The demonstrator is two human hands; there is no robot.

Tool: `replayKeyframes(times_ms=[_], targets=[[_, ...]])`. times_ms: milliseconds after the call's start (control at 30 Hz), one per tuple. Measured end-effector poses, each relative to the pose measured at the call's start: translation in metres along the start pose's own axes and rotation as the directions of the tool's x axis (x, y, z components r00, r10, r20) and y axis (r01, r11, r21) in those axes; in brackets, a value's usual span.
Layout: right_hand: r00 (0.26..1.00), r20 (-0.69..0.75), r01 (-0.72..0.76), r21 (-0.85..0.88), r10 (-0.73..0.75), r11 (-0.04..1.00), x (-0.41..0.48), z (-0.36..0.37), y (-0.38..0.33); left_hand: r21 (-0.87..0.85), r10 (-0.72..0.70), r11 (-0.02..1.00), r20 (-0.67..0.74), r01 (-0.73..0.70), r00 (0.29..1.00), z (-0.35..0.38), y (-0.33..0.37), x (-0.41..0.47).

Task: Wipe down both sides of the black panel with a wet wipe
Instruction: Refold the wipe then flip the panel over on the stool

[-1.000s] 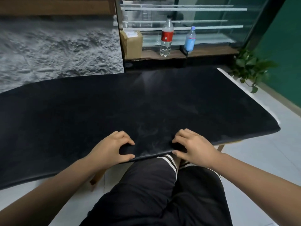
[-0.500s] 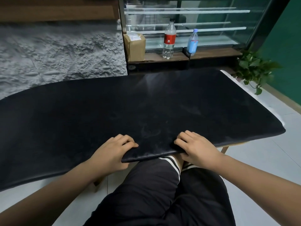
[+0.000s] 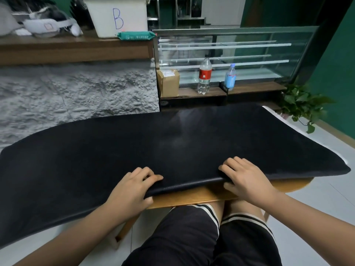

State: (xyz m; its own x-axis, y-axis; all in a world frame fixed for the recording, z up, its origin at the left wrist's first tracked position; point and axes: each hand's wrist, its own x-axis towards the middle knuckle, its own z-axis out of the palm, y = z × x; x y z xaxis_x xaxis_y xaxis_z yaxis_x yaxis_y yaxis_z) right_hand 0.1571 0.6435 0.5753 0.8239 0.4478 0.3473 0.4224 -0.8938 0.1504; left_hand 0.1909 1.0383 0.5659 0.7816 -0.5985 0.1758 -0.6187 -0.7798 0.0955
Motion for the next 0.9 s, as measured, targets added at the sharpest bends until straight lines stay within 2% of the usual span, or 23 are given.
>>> replayKeyframes(times_ms=[167,533,900], targets=[[0.996,-0.084,-0.001,-0.027,-0.001,1.0,0.013,-0.022,0.004,0.035,-0.067,0.997,-0.068,0.07,0.995,-0.017,0.007,0.007],[0.971,-0.233,-0.066,-0.062,0.05,0.996,0.044,-0.072,0.01,0.086,-0.06,0.993,-0.261,0.085,0.964,-0.101,0.007,0.027],[0.907,-0.421,-0.01,-0.097,-0.032,0.995,0.085,-0.123,-0.003,0.123,-0.055,0.983,-0.5,0.134,0.864,-0.169,-0.012,0.035]])
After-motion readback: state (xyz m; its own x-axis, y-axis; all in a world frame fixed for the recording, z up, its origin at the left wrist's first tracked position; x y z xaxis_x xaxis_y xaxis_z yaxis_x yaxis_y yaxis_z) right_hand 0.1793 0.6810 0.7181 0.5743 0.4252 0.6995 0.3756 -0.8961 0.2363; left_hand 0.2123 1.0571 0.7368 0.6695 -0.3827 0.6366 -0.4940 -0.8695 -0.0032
